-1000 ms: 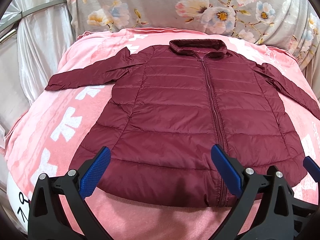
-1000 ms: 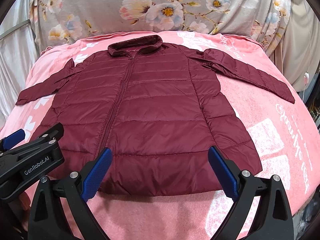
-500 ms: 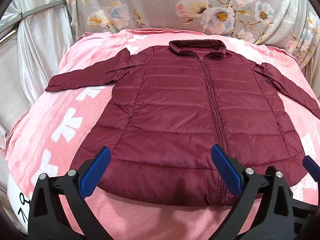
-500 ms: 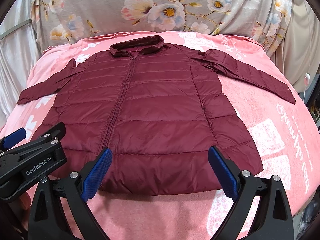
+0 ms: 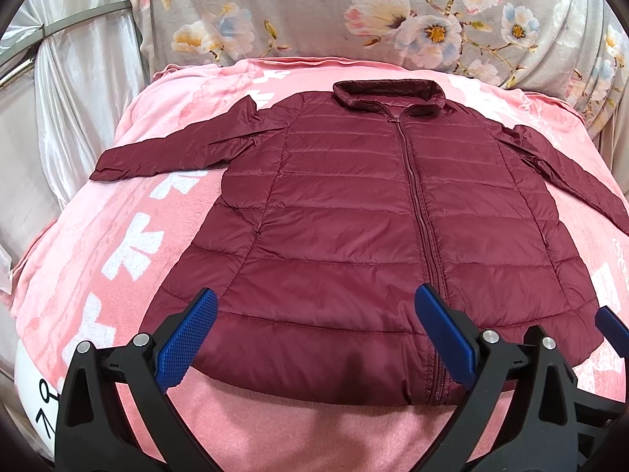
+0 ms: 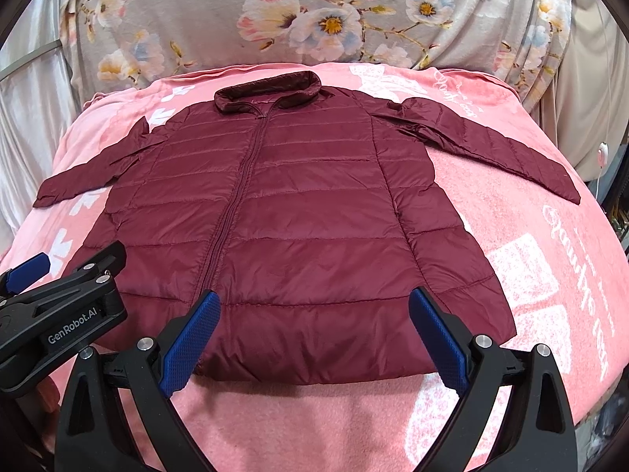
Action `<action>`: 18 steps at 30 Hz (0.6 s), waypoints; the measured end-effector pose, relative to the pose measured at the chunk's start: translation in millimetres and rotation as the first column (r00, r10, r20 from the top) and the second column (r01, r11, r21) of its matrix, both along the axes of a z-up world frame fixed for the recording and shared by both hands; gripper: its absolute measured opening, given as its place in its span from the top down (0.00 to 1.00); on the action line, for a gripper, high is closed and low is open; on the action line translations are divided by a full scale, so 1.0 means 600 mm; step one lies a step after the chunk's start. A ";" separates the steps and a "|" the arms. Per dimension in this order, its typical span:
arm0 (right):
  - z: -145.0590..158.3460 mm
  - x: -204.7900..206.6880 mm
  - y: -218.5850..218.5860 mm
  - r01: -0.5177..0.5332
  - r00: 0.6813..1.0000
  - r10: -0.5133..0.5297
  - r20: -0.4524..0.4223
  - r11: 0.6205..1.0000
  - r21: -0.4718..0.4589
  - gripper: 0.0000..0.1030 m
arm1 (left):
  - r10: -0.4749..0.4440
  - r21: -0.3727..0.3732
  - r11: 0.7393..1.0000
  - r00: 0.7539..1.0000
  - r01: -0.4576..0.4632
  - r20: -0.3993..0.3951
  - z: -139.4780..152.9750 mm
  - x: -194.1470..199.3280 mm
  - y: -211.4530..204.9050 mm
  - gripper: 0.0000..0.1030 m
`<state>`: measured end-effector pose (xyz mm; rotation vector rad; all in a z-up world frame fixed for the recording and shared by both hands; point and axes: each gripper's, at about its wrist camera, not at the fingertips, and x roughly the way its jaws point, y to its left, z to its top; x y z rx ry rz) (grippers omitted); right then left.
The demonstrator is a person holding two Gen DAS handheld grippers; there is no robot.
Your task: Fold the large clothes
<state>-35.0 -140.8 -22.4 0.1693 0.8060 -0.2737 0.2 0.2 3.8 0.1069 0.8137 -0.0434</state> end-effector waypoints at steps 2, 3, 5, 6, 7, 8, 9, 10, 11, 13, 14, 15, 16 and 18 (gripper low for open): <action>0.001 0.000 0.000 0.000 1.000 0.000 -0.001 1.000 0.000 0.09 | 0.000 0.001 1.000 1.000 0.000 0.000 0.002 0.000 0.000 0.05; 0.001 -0.001 -0.001 0.000 1.000 0.000 0.000 1.000 0.000 0.08 | 0.001 0.001 1.000 1.000 -0.001 0.000 0.003 0.000 0.002 0.05; 0.003 -0.001 -0.001 0.002 1.000 -0.002 -0.001 1.000 -0.002 0.08 | 0.001 0.002 1.000 1.000 -0.001 0.000 0.007 -0.003 0.003 0.05; 0.004 -0.003 -0.003 0.003 1.000 -0.003 0.000 1.000 -0.001 0.08 | 0.001 0.002 1.000 1.000 -0.001 0.000 0.009 -0.003 0.005 0.05; 0.006 -0.005 -0.004 0.006 1.000 -0.006 0.001 1.000 -0.001 0.09 | 0.000 0.003 1.000 1.000 0.000 0.002 0.011 -0.006 0.005 0.05; 0.007 -0.006 -0.006 0.007 1.000 -0.007 0.002 1.000 0.000 0.09 | 0.000 0.003 1.000 1.000 0.000 0.002 0.009 -0.006 0.005 0.05; 0.008 -0.008 -0.008 0.010 1.000 -0.010 0.002 1.000 0.001 0.08 | 0.000 0.002 1.000 1.000 0.000 0.002 0.009 -0.006 0.006 0.05; 0.009 -0.009 -0.009 0.012 1.000 -0.012 0.002 1.000 0.002 0.09 | -0.001 0.000 1.000 1.000 0.001 0.003 0.010 -0.007 0.007 0.05; 0.009 -0.010 -0.010 0.014 1.000 -0.014 0.001 1.000 0.003 0.09 | 0.000 0.001 1.000 1.000 0.000 0.003 0.011 -0.007 0.008 0.05; 0.008 -0.014 -0.014 0.017 1.000 -0.017 0.001 1.000 0.000 0.09 | -0.001 0.001 1.000 1.000 0.001 0.003 0.011 -0.008 0.009 0.05; 0.007 -0.016 -0.015 0.019 1.000 -0.019 0.001 1.000 0.000 0.09 | 0.000 0.001 1.000 1.000 0.000 0.003 0.011 -0.008 0.009 0.05; 0.007 -0.017 -0.017 0.021 1.000 -0.021 0.001 1.000 0.001 0.09 | 0.001 0.002 1.000 1.000 -0.001 0.003 0.011 -0.008 0.009 0.05; 0.007 -0.018 -0.019 0.024 1.000 -0.024 0.001 1.000 0.001 0.09 | -0.001 0.001 1.000 1.000 0.001 0.003 0.011 -0.008 0.009 0.05; 0.008 -0.021 -0.021 0.030 1.000 -0.030 0.002 1.000 0.001 0.09 | -0.002 0.002 1.000 1.000 0.002 0.004 0.010 -0.008 0.008 0.05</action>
